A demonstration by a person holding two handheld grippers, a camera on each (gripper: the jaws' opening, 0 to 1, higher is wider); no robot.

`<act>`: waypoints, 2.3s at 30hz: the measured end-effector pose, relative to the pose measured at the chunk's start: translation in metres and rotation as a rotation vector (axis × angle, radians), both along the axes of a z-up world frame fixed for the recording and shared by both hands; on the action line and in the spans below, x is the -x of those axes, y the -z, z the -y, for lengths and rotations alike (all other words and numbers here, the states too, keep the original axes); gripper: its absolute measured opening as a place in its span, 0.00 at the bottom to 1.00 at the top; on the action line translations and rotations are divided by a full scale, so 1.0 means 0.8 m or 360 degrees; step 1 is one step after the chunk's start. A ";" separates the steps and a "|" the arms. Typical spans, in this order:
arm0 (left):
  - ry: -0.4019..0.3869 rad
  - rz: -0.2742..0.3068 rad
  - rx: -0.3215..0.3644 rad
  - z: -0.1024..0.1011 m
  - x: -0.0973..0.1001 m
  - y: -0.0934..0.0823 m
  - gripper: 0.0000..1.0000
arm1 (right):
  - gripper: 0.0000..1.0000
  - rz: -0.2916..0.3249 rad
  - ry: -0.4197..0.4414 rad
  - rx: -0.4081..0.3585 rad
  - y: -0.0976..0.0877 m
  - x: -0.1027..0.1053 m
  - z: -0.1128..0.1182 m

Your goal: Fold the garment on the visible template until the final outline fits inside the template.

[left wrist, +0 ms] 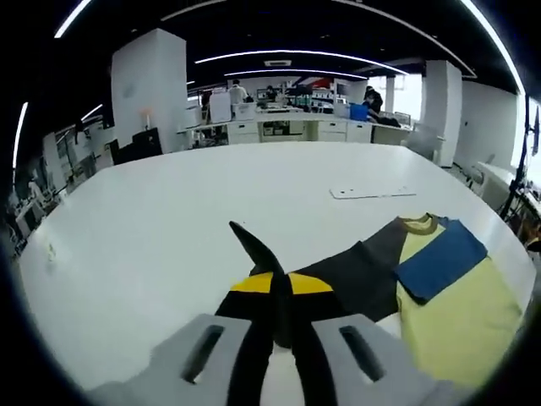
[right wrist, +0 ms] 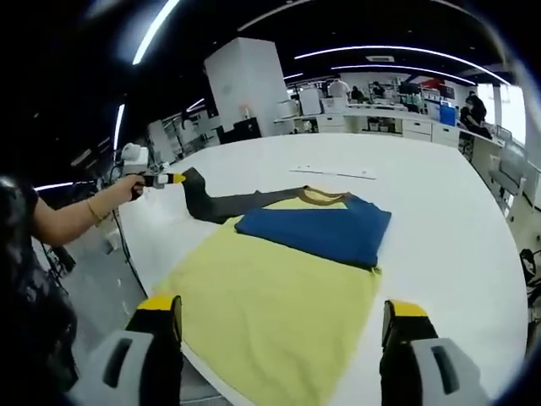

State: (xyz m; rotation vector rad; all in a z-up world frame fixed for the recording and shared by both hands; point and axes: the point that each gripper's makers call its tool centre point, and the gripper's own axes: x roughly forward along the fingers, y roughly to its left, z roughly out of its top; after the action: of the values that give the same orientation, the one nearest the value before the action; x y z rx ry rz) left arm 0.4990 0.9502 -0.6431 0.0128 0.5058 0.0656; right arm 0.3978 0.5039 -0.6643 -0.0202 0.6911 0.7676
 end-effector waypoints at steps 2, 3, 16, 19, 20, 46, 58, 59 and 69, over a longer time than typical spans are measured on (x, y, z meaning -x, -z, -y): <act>0.0020 0.0004 -0.0002 0.007 -0.004 -0.002 0.01 | 0.99 0.0003 -0.0011 -0.0004 0.000 0.002 -0.002; 0.0032 0.0004 0.0000 0.010 -0.007 -0.003 0.01 | 0.99 0.0006 -0.0015 -0.0007 0.000 0.002 -0.003; 0.0192 0.0088 0.0049 0.077 -0.042 -0.030 0.01 | 0.99 -0.0017 -0.0071 -0.0024 0.005 0.014 -0.012; 0.0219 0.0094 0.0049 0.089 -0.046 -0.034 0.01 | 0.99 -0.0015 -0.0088 -0.0030 0.004 0.017 -0.014; 0.0224 0.0099 0.0055 0.091 -0.048 -0.035 0.01 | 0.99 -0.0015 -0.0088 -0.0032 0.004 0.017 -0.014; 0.0510 0.0126 0.0180 0.227 -0.071 -0.050 0.01 | 0.98 0.0040 -0.0085 -0.0033 0.004 0.020 -0.007; 0.0620 0.0141 0.0220 0.288 -0.087 -0.055 0.01 | 0.98 0.0027 -0.0069 -0.0024 0.007 0.022 -0.002; 0.0633 0.0145 0.0211 0.294 -0.089 -0.054 0.01 | 0.98 0.0027 -0.0068 -0.0019 0.007 0.022 -0.001; 0.0708 0.0125 0.0230 0.337 -0.102 -0.044 0.01 | 0.98 0.0027 0.0031 -0.0014 0.004 0.015 0.022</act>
State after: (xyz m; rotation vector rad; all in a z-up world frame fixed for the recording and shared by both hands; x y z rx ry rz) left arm 0.5809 0.6803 -0.6083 -0.0186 0.4186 -0.4043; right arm 0.3856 0.4865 -0.6671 -0.0119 0.6711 0.7509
